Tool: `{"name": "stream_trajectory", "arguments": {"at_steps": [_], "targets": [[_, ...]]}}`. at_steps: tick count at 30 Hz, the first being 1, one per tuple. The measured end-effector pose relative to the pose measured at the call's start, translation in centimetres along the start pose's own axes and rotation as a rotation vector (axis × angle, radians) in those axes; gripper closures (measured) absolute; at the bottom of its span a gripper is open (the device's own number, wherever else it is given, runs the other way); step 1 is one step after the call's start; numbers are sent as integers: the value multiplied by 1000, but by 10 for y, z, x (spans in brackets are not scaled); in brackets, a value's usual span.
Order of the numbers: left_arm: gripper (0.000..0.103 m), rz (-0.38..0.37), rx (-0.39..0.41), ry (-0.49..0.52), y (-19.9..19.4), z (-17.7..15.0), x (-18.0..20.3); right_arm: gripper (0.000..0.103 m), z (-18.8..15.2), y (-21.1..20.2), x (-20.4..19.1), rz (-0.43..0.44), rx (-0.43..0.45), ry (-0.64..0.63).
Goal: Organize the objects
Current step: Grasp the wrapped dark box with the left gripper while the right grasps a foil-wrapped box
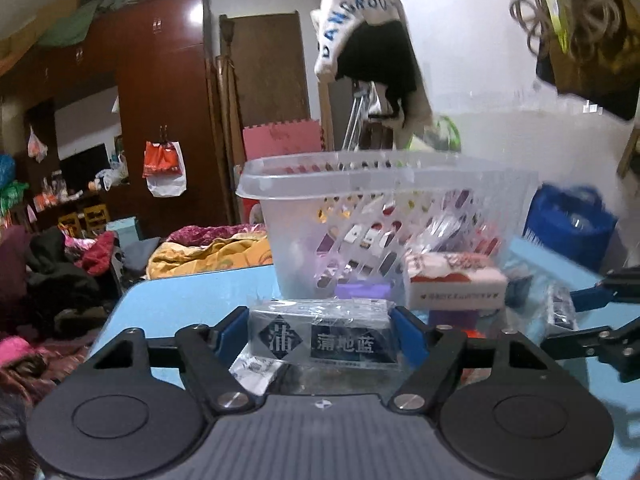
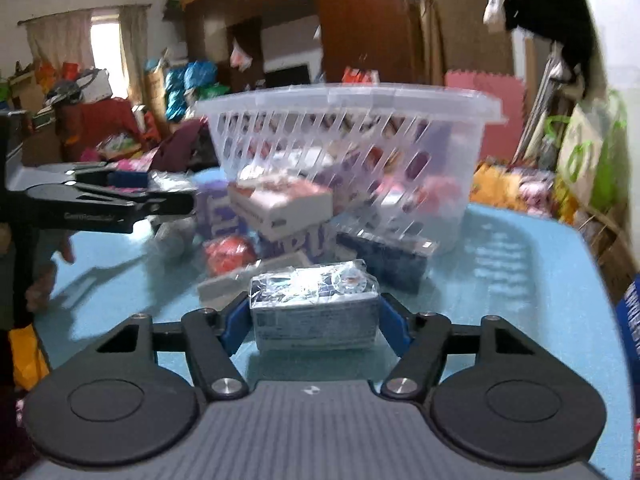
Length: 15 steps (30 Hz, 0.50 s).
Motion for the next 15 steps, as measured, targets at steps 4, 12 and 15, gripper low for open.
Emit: {"name": "stream_trajectory", "arguments": {"at_steps": [4, 12, 15], "targets": [[24, 13, 84, -34, -24, -1, -1, 34, -2, -12, 5, 10, 77, 31], [24, -21, 171, -12, -44, -1, 18, 34, 4, -18, 4, -24, 133, 50], [24, -34, 154, -23, -38, -5, 18, 34, 5, -18, 5, -32, 146, 53]]}}
Point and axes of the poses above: each gripper's, at about its wrist camera, not at the fingertips, and y roughly the way its jaws point, x to its right, z to its top, the point moved 5 cm from there along y, roughly the way its jaws point, and after that the axes turned 2 degrees about x, right-handed, at the moved point
